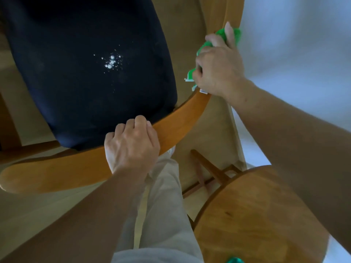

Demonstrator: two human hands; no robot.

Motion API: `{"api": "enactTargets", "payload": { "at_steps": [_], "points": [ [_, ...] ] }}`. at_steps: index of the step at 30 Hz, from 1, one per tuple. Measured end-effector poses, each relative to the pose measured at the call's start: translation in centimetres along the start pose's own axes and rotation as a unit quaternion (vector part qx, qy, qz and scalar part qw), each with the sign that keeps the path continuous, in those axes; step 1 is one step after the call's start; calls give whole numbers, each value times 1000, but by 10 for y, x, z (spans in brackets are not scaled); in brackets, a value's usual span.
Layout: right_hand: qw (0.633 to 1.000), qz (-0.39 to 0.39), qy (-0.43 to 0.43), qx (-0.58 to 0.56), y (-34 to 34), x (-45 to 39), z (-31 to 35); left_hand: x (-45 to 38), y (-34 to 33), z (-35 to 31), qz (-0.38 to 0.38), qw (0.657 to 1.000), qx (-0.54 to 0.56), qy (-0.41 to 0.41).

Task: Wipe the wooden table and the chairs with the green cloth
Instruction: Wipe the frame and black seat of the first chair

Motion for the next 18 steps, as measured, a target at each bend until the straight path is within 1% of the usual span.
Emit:
{"api": "enactTargets", "payload": {
  "at_steps": [3,4,7,9,10,12,14,16,18],
  "points": [
    [1000,10,-18,-8,1,10,11,0,1,-1,-10,1000,-7,-6],
    [999,13,-15,-33,-1,18,22,0,1,-1,-10,1000,-6,-6],
    [984,15,-32,-173,-1,47,61,0,1,1,-10,1000,2,-1],
    [978,9,-29,-208,-2,55,73,0,2,1,-17,1000,2,3],
    [978,10,-11,-209,-2,55,73,0,3,0,-22,1000,2,3],
    [981,36,29,-188,-6,46,62,-1,6,-2,-29,1000,2,2],
    [989,46,61,-128,-6,28,40,-1,6,-3,-27,1000,1,1],
    [995,25,84,-45,3,4,16,-1,5,-1,-18,1000,0,7],
    [996,2,79,31,15,-21,-10,0,5,0,-13,1000,1,14]
  ]
}}
Point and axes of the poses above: each hand's wrist, its own x-axis away from the middle knuckle, its own y-axis out of the back of the hand, z = x × y, the point moved 10 cm from there along -x, towards the middle knuckle, and after that the axes turned 6 degrees about -z, right-handed, at the moved point
